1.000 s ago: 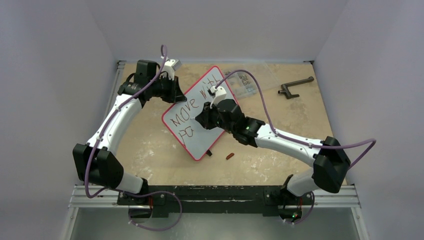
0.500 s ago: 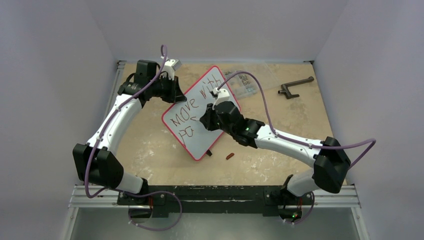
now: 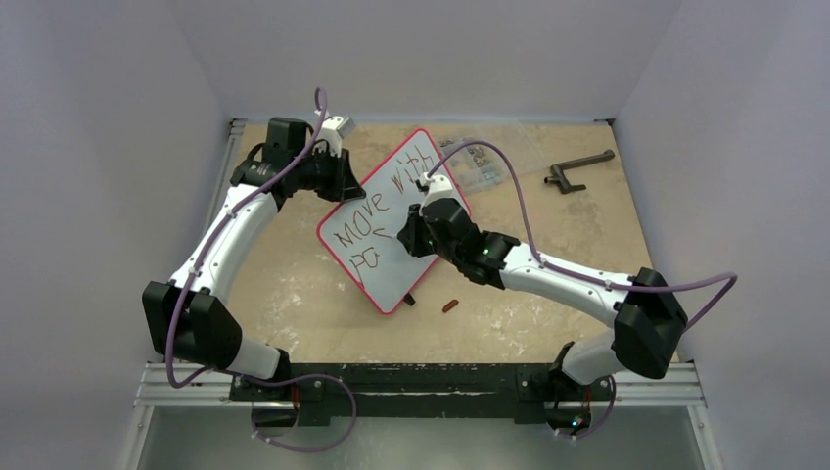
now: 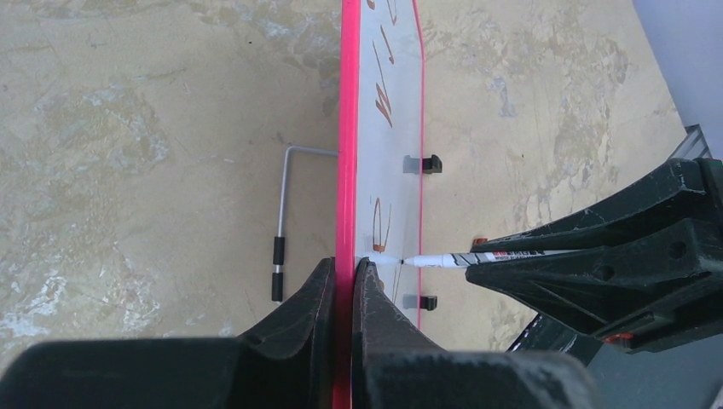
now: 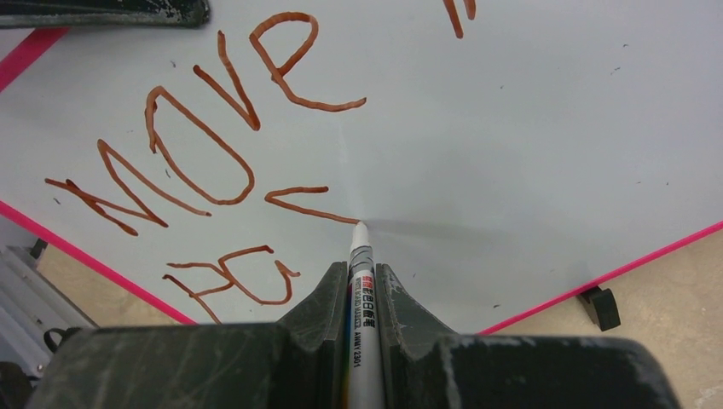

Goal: Write a sentence on the whiteboard

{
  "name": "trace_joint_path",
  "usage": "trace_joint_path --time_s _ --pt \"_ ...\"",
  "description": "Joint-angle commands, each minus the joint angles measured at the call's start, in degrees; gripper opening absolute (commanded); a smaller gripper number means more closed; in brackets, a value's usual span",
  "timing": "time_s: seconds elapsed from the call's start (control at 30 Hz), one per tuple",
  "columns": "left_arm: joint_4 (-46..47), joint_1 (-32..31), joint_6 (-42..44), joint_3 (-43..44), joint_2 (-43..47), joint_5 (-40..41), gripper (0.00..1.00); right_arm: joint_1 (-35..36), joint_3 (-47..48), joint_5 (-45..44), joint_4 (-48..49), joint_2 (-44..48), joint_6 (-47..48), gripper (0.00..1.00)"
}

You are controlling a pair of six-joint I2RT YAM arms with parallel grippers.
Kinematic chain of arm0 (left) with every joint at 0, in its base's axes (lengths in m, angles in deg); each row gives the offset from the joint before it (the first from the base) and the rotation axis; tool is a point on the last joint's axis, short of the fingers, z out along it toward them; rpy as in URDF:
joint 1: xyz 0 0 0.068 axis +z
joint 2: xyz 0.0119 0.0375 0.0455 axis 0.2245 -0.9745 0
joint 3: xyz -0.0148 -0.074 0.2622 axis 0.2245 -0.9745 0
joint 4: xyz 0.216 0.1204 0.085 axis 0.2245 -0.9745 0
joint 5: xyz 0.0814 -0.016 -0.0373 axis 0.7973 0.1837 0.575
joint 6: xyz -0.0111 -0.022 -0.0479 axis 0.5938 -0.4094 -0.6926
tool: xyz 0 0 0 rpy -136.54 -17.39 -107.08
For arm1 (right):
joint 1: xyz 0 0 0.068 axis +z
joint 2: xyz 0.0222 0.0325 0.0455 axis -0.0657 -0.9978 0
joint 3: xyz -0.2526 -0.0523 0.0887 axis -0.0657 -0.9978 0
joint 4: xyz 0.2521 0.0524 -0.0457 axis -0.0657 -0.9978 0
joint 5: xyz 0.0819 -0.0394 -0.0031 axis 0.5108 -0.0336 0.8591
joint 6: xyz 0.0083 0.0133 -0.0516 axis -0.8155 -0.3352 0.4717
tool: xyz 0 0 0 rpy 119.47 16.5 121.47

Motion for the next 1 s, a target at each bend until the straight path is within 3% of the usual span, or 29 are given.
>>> trace_joint_path --time_s 0.0,0.4,0.67,0.97 --pt "-0.79 -0.67 3.17 0.25 1.58 4.16 0.00 -0.25 -1.32 5.85 1.18 0.21 3.21 0.00" --pt "-0.89 -0.66 3.14 0.25 1.67 4.29 0.00 -0.21 -2.73 11.25 3.09 2.68 4.87 0.00" --pt "-0.94 -0.67 3.25 0.36 1.64 4.44 0.00 -1.30 -4.97 8.92 6.99 9.02 4.83 0.00" --pt "-1.07 -0.65 3.32 0.51 1.28 4.63 0.00 -6.60 -1.71 6.07 6.65 8.05 4.62 0.00"
